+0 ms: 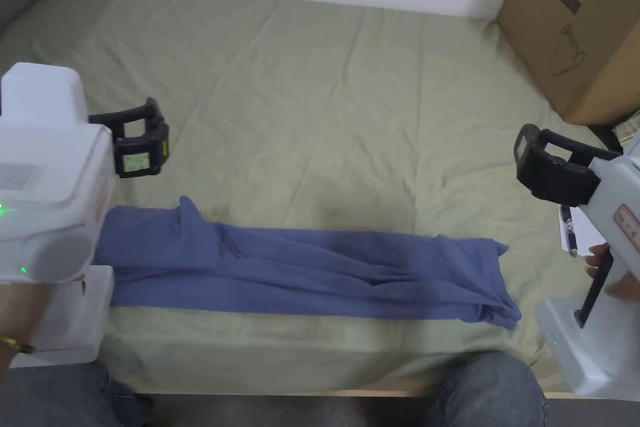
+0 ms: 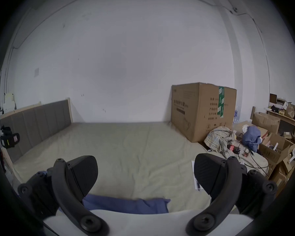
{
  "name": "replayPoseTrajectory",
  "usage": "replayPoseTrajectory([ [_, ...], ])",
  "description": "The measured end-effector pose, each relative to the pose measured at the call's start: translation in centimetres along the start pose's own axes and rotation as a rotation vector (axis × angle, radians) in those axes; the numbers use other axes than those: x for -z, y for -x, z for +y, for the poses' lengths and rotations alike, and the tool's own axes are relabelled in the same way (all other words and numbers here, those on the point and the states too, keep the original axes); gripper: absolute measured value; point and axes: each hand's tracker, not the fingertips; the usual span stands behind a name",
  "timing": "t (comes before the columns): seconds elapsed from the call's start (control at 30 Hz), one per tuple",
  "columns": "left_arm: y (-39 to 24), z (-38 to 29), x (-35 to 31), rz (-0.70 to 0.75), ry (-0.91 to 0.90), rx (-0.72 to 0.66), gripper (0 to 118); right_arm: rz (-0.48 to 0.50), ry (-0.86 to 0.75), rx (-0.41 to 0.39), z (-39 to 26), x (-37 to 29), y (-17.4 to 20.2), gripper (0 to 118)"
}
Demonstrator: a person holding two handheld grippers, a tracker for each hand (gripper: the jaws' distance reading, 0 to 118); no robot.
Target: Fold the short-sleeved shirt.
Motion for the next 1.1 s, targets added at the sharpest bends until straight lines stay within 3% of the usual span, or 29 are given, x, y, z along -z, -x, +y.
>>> replayPoseTrajectory([
  [0.07, -1.0, 0.2, -0.9, -0.020, 0.002, -0.010, 104, 0.005, 0.003, -0.003, -0.2, -0.4, 1.0, 113],
  [0.1, -1.4, 0.1, -1.2, -0.026, 0.000, -0.013, 91, 0.000, -0.008, 0.000, -0.5, -0.7, 1.6, 111],
  [0.13, -1.9, 0.0, -1.4, -0.031, -0.001, -0.017, 75, 0.002, -0.021, 0.006, -0.7, -0.9, 2.0, 106],
  [0.17, -2.1, -0.1, -1.4, -0.033, 0.002, -0.017, 50, 0.009, -0.024, 0.009, -0.8, -1.0, 2.4, 96],
  [0.23, -2.6, -0.3, -1.6, -0.051, 0.014, -0.013, 24, 0.038, -0.024, 0.025, -0.9, -1.2, 3.1, 57],
  [0.27, -2.8, -0.4, -1.8, -0.069, 0.021, -0.014, 11, 0.038, -0.025, 0.027, -1.0, -1.2, 3.5, 19],
  [0.3, -2.7, -0.5, -1.4, -0.076, 0.026, -0.017, 5, 0.039, -0.024, 0.031, -1.2, -1.1, 3.8, 4],
  [0.37, -2.8, -0.6, -1.4, -0.094, 0.034, -0.037, 0, 0.058, -0.021, 0.028, -1.4, -0.8, 4.3, 3],
  [0.63, -1.0, -0.7, -0.3, -0.144, 0.086, -0.089, 0, 0.107, 0.040, 0.039, -2.6, 0.3, 5.6, 0],
  [0.77, 2.8, -0.5, 2.3, -0.132, 0.189, -0.266, 0, 0.113, 0.051, 0.013, -2.7, 0.6, 6.1, 0],
  [0.83, 5.2, -0.9, 3.8, -0.134, 0.240, -0.313, 10, 0.120, 0.063, 0.010, -2.7, 0.9, 6.2, 0],
  [0.87, 6.4, -1.2, 4.9, -0.154, 0.305, -0.329, 26, 0.119, 0.066, 0.009, -2.7, 1.1, 6.2, 0],
  [0.97, 10.4, -3.2, 8.1, -0.190, 0.481, -0.419, 90, 0.125, 0.082, 0.007, -2.9, 1.4, 6.9, 0],
  [1.03, 12.4, -5.0, 9.0, -0.210, 0.517, -0.450, 108, 0.126, 0.093, 0.012, -3.2, 1.6, 7.2, 0],
  [1.1, 13.6, -6.7, 9.0, -0.244, 0.577, -0.514, 115, 0.125, 0.106, 0.014, -3.5, 1.9, 7.5, 0],
])
